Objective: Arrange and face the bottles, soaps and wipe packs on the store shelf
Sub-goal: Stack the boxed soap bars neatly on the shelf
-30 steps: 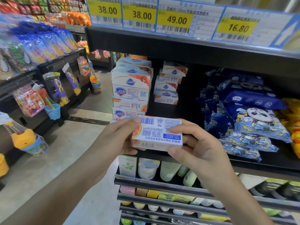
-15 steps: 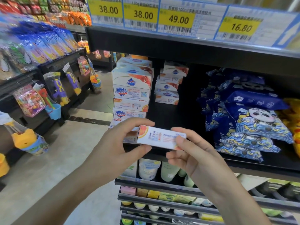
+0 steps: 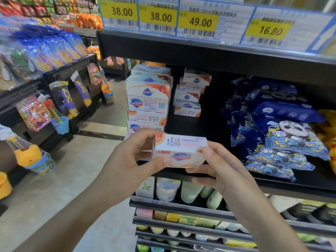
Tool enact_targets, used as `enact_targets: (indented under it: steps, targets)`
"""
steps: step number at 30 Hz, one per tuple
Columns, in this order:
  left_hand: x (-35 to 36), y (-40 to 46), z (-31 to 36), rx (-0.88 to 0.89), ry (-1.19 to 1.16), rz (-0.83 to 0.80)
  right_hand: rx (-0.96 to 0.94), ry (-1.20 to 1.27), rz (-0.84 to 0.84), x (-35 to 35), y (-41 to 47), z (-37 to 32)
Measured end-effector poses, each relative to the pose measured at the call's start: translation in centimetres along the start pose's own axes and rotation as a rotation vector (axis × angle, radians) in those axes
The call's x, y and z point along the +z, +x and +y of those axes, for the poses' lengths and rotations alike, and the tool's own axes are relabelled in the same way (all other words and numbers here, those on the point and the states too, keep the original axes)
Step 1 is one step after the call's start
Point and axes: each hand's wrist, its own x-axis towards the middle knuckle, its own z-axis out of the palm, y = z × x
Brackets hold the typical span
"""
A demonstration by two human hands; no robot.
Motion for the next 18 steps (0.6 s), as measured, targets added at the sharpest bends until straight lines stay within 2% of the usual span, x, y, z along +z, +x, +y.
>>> enact_targets:
  steps: [8,14,18]
  targets:
    - [0.4,0.2,0.7,-0.269,-0.196,0.048,-0.313,-0.055,0.024,0.3,-0.2,0.9]
    - [0.3,0.2,0.7,-0.405,-0.264,0.025,-0.387,-0.349,0.020,0.2,-0.2,1.6]
    - [-0.1,0.2,0.9,-0.453,-0.257,0.016,-0.403,-0.436,0.040,0.2,0.0,1.7]
